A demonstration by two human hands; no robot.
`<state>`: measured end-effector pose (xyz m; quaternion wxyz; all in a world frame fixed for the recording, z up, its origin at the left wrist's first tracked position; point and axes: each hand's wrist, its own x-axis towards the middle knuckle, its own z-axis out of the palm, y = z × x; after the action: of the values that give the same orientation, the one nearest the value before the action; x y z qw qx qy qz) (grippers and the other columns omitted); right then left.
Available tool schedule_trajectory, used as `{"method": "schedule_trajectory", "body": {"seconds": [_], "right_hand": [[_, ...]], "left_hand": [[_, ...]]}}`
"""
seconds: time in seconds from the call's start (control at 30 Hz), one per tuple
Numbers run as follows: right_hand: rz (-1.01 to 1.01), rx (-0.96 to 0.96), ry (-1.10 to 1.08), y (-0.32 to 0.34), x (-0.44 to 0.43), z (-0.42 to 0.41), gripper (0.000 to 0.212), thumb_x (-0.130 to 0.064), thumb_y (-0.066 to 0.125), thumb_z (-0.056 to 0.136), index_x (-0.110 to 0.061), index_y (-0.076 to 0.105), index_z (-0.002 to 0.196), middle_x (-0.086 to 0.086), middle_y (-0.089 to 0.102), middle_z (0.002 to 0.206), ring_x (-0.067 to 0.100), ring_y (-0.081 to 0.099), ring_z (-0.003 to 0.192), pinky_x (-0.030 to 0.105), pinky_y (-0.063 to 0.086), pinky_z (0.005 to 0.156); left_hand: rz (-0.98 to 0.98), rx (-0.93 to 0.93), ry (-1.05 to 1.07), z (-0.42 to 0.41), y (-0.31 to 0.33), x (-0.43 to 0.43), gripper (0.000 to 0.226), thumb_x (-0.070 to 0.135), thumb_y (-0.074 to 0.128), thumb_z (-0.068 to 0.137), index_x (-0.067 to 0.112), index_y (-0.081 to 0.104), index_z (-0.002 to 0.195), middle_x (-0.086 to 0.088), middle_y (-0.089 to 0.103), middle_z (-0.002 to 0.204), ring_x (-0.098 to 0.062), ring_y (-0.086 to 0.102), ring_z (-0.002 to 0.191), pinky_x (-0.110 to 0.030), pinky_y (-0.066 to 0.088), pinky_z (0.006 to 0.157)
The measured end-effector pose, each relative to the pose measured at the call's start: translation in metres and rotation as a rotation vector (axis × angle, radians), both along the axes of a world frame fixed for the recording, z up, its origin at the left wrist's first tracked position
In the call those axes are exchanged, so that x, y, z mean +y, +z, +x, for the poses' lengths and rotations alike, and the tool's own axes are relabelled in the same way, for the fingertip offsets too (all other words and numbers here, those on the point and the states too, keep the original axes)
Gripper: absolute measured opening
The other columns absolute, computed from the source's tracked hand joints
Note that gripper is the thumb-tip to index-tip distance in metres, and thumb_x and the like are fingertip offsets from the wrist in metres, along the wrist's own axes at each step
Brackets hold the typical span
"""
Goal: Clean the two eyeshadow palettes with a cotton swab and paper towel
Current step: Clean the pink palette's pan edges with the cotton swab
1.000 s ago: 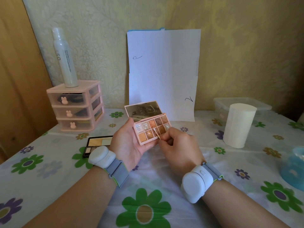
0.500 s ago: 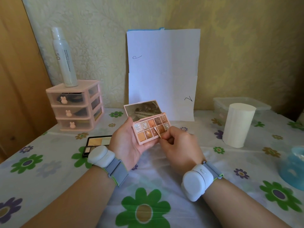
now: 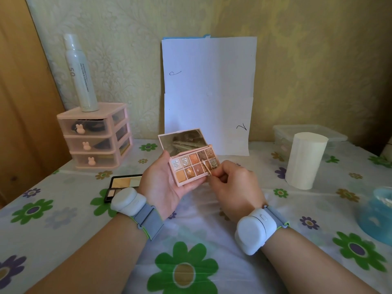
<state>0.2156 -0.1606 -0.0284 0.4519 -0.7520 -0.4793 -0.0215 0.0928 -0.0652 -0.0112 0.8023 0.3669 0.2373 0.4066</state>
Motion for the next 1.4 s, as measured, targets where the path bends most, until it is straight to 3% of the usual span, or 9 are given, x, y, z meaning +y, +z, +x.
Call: {"method": "schedule_trajectory", "body": {"seconds": [0.17,0.37,0.63,0.87,1.03,1.23,1.4], "right_hand": [[-0.027,0.048,-0.084,0.003,-0.002,0.011,0.008,-0.021,0.061,0.086,-0.023,0.065,0.080,-0.008,0.065,0.070,0.013,0.059,0.073,0.025,0.043,0.060],[0.007,0.030,-0.033,0.001,-0.001,0.002,0.009,-0.022,0.063,0.085,-0.022,0.065,0.077,-0.010,0.064,0.065,0.008,0.058,0.066,0.021,0.042,0.056],[-0.039,0.079,-0.123,0.006,-0.005,0.013,0.010,-0.021,0.059,0.087,-0.024,0.065,0.080,-0.009,0.065,0.070,0.014,0.061,0.071,0.027,0.049,0.062],[-0.016,0.052,-0.059,0.003,-0.003,0.007,0.010,-0.020,0.061,0.086,-0.024,0.064,0.077,-0.008,0.064,0.068,0.012,0.059,0.069,0.025,0.043,0.057],[-0.029,0.085,-0.146,0.006,-0.003,0.013,0.011,-0.022,0.059,0.086,-0.025,0.064,0.076,-0.009,0.066,0.070,0.014,0.062,0.069,0.032,0.053,0.060],[-0.007,0.047,-0.058,0.004,-0.003,0.006,0.011,-0.019,0.061,0.085,-0.024,0.063,0.075,-0.008,0.063,0.065,0.009,0.058,0.065,0.021,0.039,0.053],[-0.029,0.086,-0.121,0.007,-0.005,0.011,0.013,-0.021,0.059,0.087,-0.025,0.064,0.076,-0.009,0.065,0.069,0.011,0.060,0.068,0.027,0.050,0.057]], "left_hand": [[-0.038,-0.001,0.017,0.001,0.000,0.000,0.050,0.045,0.032,0.109,0.007,0.064,0.118,-0.019,0.076,0.113,-0.043,0.071,0.103,-0.059,0.057,0.082],[-0.038,0.000,0.013,0.001,0.000,0.001,0.052,0.045,0.030,0.110,0.007,0.065,0.117,-0.019,0.076,0.113,-0.043,0.071,0.104,-0.057,0.057,0.083],[-0.051,-0.018,0.009,0.000,0.001,-0.001,0.049,0.044,0.032,0.110,0.008,0.064,0.120,-0.019,0.074,0.118,-0.045,0.069,0.107,-0.061,0.057,0.084],[-0.057,-0.019,-0.001,-0.001,0.001,-0.001,0.051,0.045,0.030,0.110,0.006,0.063,0.116,-0.021,0.073,0.118,-0.044,0.070,0.103,-0.060,0.057,0.081],[-0.055,-0.021,-0.001,-0.001,0.000,0.000,0.050,0.045,0.032,0.110,0.007,0.063,0.120,-0.020,0.075,0.117,-0.045,0.070,0.106,-0.062,0.056,0.085],[-0.055,-0.020,-0.012,-0.001,0.002,-0.002,0.051,0.045,0.031,0.110,0.006,0.063,0.118,-0.022,0.073,0.120,-0.045,0.069,0.105,-0.060,0.055,0.083],[-0.066,-0.021,-0.008,-0.001,0.001,-0.001,0.051,0.045,0.032,0.109,0.005,0.061,0.123,-0.022,0.073,0.120,-0.046,0.070,0.104,-0.060,0.057,0.083]]}}
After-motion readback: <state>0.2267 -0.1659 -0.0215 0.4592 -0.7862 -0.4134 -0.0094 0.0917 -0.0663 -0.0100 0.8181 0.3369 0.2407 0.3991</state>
